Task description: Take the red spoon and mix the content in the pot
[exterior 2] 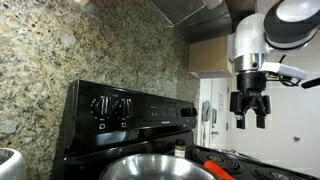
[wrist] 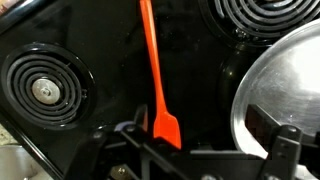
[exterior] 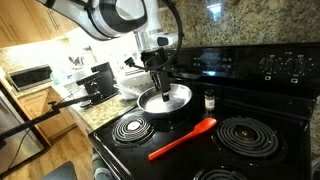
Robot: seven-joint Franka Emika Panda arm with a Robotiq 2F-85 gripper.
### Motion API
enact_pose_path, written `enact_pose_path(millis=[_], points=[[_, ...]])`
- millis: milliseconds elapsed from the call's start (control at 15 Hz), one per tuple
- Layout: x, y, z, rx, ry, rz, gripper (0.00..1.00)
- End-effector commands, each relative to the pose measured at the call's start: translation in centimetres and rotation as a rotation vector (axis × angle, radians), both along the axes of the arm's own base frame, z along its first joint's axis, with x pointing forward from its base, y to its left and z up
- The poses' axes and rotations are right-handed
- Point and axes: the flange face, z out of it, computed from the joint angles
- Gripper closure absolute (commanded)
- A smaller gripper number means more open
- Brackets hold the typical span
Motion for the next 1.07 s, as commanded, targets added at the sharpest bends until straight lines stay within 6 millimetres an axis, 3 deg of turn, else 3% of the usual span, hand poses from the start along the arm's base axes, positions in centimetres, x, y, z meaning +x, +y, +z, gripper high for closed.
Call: enact_pose_path(millis=[0,333,667,1000], points=[[-0.1,0.6,0.3,0.002,-0.022,0.008,0.00],[1.1,-2.3,-2.6,-0.012,0.001,0.000,0.00],[2.3,-6.2,-6.6,-0.009,0.084,-0.046,0.00],[3.6,-8.7,-10.1,-0.015,0.161,-0.055,0.00]])
